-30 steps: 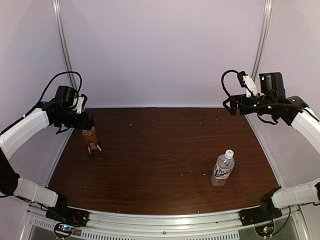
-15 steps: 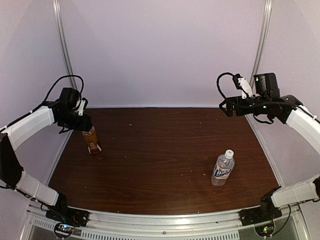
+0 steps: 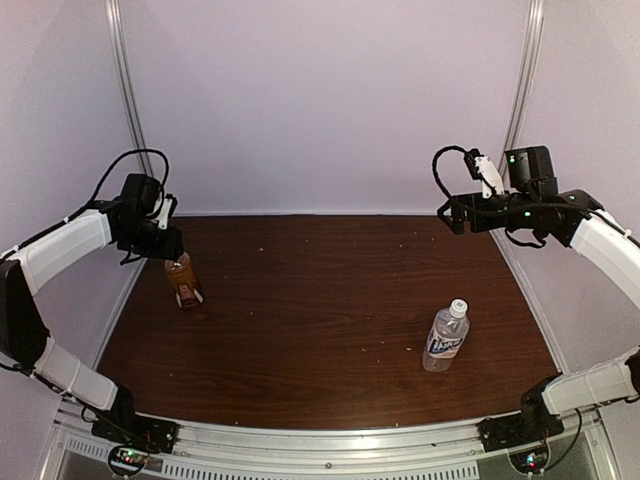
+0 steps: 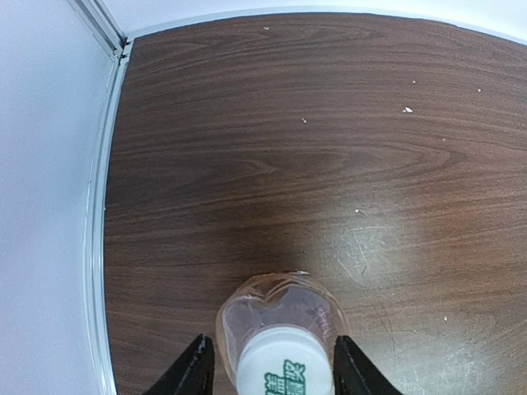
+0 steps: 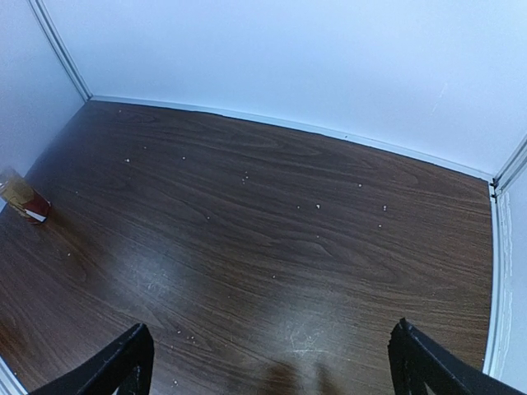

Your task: Unscrew the bottle caps

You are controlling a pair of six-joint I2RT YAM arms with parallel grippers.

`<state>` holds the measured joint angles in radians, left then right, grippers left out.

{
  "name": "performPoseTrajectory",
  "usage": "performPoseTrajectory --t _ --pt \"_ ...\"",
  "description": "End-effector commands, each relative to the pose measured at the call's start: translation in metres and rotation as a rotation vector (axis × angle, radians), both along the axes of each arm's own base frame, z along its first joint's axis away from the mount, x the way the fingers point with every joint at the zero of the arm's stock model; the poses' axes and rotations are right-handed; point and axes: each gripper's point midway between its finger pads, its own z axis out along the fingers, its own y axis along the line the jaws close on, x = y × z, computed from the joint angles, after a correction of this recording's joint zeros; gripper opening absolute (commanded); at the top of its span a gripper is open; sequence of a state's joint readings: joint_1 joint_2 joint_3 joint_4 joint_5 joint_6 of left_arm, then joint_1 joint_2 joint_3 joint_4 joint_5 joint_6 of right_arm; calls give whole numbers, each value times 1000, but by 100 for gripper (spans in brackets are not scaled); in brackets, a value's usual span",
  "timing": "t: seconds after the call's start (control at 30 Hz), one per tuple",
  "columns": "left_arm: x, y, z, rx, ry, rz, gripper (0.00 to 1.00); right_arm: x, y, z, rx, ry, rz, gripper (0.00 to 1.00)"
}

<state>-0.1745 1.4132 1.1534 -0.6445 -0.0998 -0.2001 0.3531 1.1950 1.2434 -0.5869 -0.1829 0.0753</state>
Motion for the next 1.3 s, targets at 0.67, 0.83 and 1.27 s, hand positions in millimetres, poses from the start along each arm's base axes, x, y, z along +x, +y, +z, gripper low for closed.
performPoseTrajectory --t 0.67,0.83,1.27 --pt "10 -34 50 -140 -148 -183 21 -9 -7 37 50 -106 -35 100" --pt "-2 -71 84 -246 -214 -335 18 -7 2 55 69 -143 5 100" --pt "-52 -202 167 -509 -388 -839 9 -27 123 56 159 -87 506 100"
